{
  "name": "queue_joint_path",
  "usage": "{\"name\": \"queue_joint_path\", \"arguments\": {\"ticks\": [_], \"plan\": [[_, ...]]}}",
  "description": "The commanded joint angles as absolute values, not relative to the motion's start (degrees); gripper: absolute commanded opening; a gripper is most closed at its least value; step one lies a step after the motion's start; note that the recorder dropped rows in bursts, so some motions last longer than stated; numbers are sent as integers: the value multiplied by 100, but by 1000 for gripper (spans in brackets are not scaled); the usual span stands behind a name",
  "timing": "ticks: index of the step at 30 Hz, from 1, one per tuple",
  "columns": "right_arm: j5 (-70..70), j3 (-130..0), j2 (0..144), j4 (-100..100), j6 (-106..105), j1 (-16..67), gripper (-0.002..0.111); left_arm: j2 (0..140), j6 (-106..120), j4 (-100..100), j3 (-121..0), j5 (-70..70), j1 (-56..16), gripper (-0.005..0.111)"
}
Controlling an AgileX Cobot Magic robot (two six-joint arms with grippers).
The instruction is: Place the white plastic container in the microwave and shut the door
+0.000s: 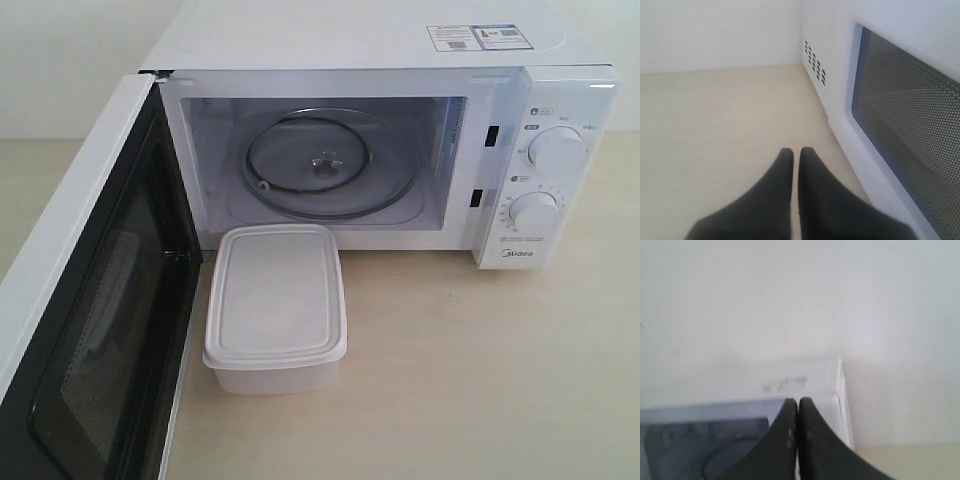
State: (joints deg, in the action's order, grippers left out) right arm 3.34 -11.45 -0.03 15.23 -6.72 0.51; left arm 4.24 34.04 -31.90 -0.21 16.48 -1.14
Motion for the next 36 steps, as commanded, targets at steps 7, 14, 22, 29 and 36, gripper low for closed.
{"name": "queue_joint_path", "arguments": {"ticks": [7, 14, 22, 29, 36], "plan": [[120, -2933, 0, 1537, 176, 56, 0, 436, 3434, -3203, 0, 1654, -93, 4], [-429, -3421, 36, 1321, 0, 56, 0, 436, 3434, -3203, 0, 1654, -93, 4], [1753, -5411, 1746, 1345, -781, 56, 0, 436, 3434, -3203, 0, 1654, -93, 4], [3477, -6640, 3359, 2347, -781, 56, 0, 436, 3434, -3203, 0, 1654, -93, 4], [5364, -6624, 4816, 3790, -1605, 56, 0, 436, 3434, -3203, 0, 1654, -93, 4]]}}
